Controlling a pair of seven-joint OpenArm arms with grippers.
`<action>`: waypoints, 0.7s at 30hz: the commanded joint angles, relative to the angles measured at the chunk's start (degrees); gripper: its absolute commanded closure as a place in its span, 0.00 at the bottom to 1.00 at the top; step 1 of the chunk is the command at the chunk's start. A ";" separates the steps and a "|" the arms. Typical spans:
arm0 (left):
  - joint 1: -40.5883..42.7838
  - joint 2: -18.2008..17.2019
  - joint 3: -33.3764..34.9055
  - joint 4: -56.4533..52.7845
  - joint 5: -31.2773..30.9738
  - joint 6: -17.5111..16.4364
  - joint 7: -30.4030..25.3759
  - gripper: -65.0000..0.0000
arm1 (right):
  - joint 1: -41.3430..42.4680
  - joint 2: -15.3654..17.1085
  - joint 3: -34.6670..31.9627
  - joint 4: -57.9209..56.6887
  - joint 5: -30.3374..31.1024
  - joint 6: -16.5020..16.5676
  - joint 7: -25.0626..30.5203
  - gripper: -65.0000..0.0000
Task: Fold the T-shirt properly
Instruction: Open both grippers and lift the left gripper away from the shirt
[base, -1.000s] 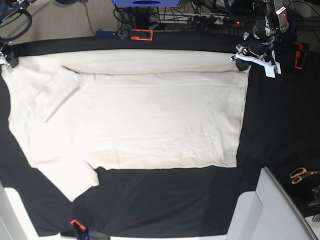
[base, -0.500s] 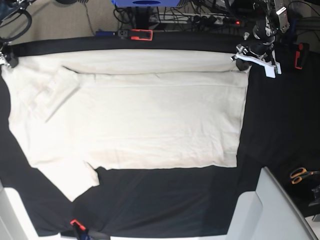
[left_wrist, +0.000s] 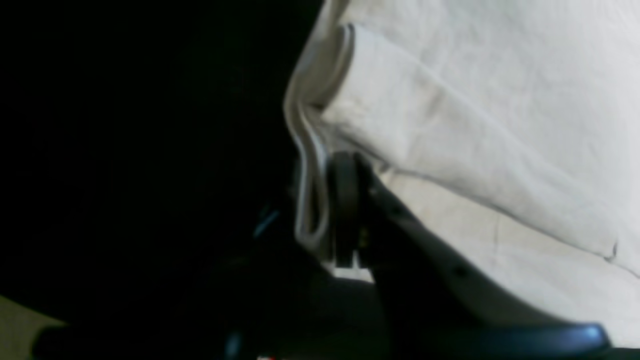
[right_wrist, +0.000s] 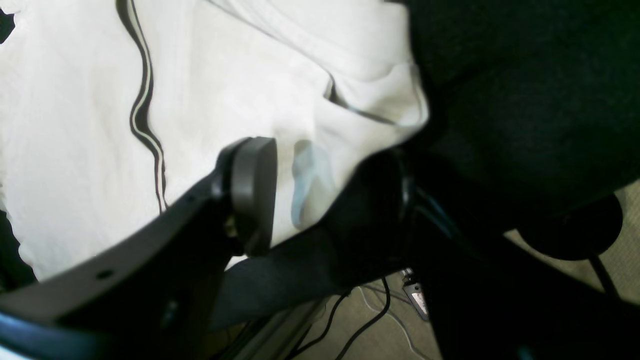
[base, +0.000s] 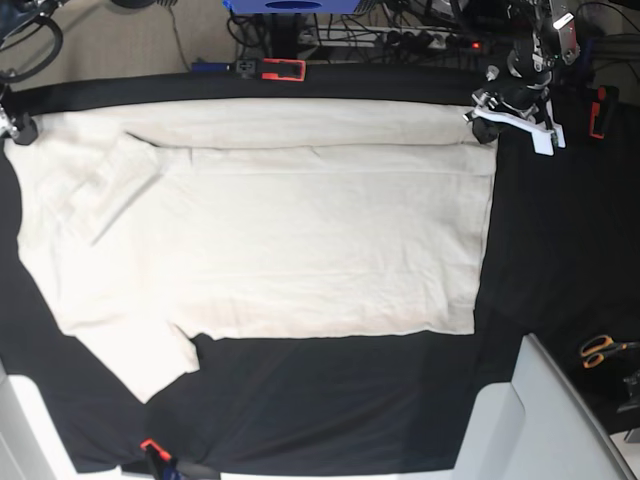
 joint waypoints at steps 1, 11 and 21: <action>1.58 -0.35 -1.10 -0.10 1.58 1.89 1.75 0.77 | -0.36 1.26 0.28 0.88 -0.59 -0.11 -0.17 0.53; 4.39 -0.53 -6.90 -0.19 1.58 1.71 1.75 0.64 | -2.65 1.17 3.44 0.88 -0.59 -0.02 -0.26 0.53; 5.18 -0.62 -17.36 1.57 1.58 1.62 1.92 0.64 | -6.43 -1.64 3.62 18.11 -0.50 -0.02 -2.81 0.53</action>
